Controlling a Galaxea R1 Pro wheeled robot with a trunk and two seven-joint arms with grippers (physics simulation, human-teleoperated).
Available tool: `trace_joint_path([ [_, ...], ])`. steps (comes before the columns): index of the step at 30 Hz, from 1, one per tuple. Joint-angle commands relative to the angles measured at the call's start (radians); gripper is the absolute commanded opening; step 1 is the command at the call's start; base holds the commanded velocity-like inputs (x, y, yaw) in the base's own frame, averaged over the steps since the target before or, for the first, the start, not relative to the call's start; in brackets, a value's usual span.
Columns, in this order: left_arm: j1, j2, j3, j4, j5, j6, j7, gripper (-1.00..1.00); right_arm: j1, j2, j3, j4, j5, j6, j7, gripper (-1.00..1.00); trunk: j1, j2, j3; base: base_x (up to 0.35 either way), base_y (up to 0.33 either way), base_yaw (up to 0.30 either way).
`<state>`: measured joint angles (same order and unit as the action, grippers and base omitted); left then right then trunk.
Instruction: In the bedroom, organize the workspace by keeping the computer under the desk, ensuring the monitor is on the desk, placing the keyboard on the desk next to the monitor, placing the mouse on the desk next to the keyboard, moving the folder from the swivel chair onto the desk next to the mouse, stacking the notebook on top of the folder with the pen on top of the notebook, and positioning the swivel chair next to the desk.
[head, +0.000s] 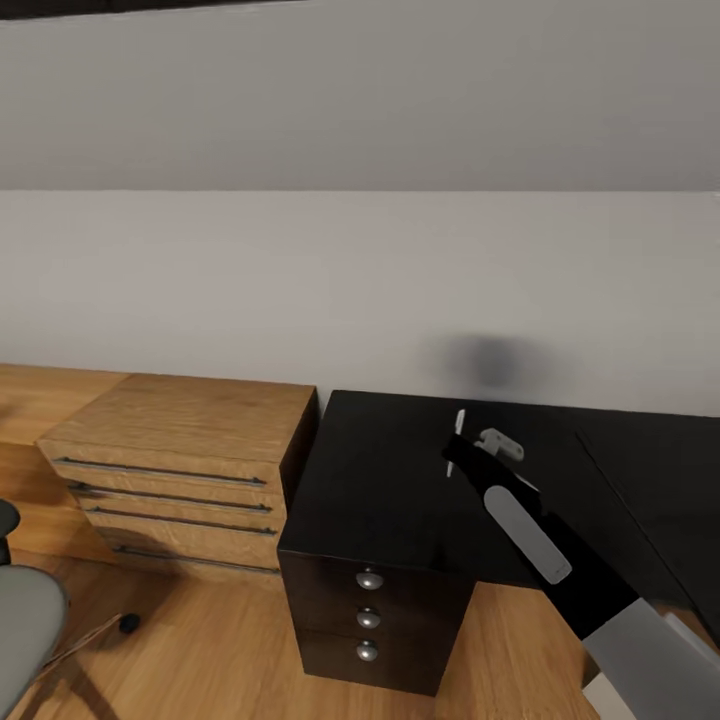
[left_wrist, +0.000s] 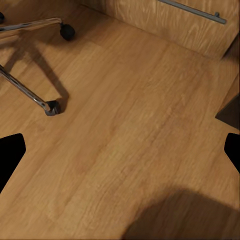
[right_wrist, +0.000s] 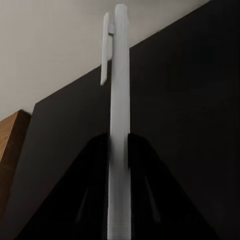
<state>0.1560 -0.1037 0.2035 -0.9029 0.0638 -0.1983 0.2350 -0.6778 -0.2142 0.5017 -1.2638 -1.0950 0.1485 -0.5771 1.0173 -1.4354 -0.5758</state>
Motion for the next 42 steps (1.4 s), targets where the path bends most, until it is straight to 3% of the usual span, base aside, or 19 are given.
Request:
trace_joint_path([
  [1, 0.000, 0.000, 0.001, -0.001, 0.007, -0.003, 0.000, 1.00, 0.003, -0.003, 0.003, -0.005, -0.004, -0.007, -0.005, -1.00, 0.000, -0.001, -0.001, 0.000, 0.000, -0.051],
  [16, 0.000, 0.010, 0.001, -0.001, 0.007, -0.007, 0.000, 1.00, 0.009, -0.012, 0.002, -0.011, -0.003, -0.007, -0.005, -1.00, 0.000, -0.001, 0.000, 0.000, 0.000, -0.047],
  [23, 0.000, 0.024, 0.002, 0.002, 0.008, -0.006, -0.001, 1.00, 0.026, -0.083, 0.002, -0.010, -0.001, 0.044, -0.005, -1.00, 0.000, -0.001, 0.004, 0.000, 0.000, -0.250],
  [29, 0.000, 0.025, 0.002, 0.003, 0.008, -0.002, -0.007, 1.00, 0.062, -0.175, 0.002, 0.019, -0.001, 0.051, -0.006, -1.00, 0.000, -0.001, 0.007, 0.000, -0.003, -0.272],
  [31, 0.000, 0.025, 0.001, 0.007, 0.008, -0.001, -0.007, 1.00, 0.065, -0.194, 0.001, 0.023, -0.001, 0.052, -0.006, -1.00, 0.000, -0.001, 0.009, 0.000, -0.060, -0.274],
  [42, 0.000, 0.026, 0.001, 0.037, 0.008, -0.003, -0.008, 1.00, 0.067, -0.216, 0.003, 0.046, 0.002, 0.052, -0.001, -1.00, 0.000, -0.001, 0.015, 0.000, -0.205, -0.275],
])
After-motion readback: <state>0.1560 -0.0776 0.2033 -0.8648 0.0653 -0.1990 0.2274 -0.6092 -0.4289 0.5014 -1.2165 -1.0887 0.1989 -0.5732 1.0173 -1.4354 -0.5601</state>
